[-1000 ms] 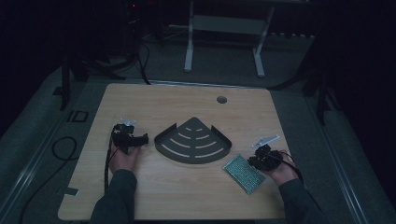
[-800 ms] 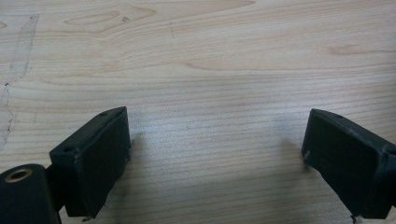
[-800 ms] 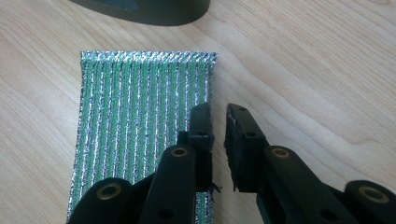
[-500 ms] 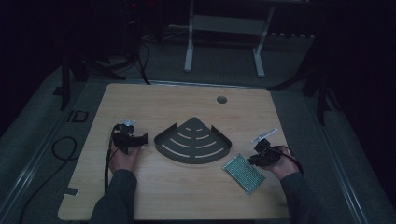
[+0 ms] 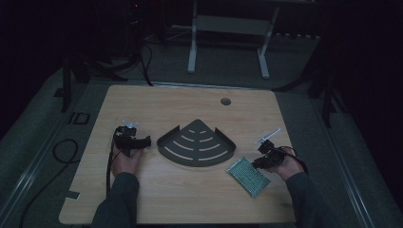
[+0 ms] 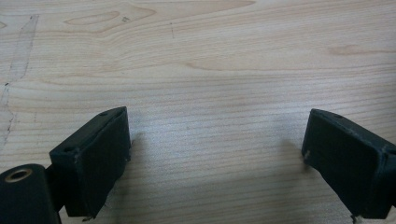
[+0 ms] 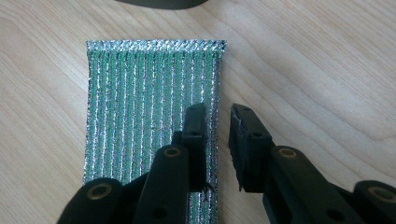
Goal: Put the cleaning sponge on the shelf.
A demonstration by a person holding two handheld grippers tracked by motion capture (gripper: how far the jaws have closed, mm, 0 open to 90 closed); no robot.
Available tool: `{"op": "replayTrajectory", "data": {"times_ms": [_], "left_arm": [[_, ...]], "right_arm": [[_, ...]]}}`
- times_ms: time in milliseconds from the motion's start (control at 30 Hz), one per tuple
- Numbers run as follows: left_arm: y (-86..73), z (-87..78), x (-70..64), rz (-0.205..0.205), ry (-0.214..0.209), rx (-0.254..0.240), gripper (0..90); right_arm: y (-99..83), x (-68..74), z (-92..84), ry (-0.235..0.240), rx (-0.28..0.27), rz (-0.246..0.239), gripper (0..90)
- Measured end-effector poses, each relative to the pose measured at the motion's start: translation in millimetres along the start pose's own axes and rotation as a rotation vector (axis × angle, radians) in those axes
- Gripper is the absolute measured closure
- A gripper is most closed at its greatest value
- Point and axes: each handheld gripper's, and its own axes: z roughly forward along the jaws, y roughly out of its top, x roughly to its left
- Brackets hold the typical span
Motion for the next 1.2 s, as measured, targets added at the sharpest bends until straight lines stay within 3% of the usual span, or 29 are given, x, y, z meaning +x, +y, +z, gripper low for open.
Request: {"op": "replayTrajectory", "data": {"times_ms": [233, 567, 700, 833, 1033, 1200], "left_arm": [[0.0, 0.0, 0.0, 0.000, 0.001, 0.000, 8.2], [0.0, 0.0, 0.0, 0.000, 0.000, 0.000, 8.2], [-0.1, 0.0, 0.0, 0.000, 0.001, 0.000, 8.2], [-0.1, 0.0, -0.1, 0.000, 0.001, 0.000, 8.2], [0.0, 0.0, 0.0, 0.000, 0.000, 0.000, 8.2], [0.0, 0.0, -0.1, 0.000, 0.001, 0.000, 8.2]], "right_arm": [[3.9, -2.2, 11.1, 0.017, 0.056, 0.000, 75.7], [3.8, -2.7, 12.5, 0.036, 0.083, 0.006, 74.8], [3.4, -6.7, 15.1, 0.076, 0.089, 0.031, 80.0], [4.7, -7.9, 15.8, 0.084, 0.105, 0.039, 82.2], [6.8, -4.9, 14.5, 0.061, 0.119, 0.039, 89.0], [10.0, -0.8, 11.1, 0.036, 0.134, 0.016, 89.4]]}}
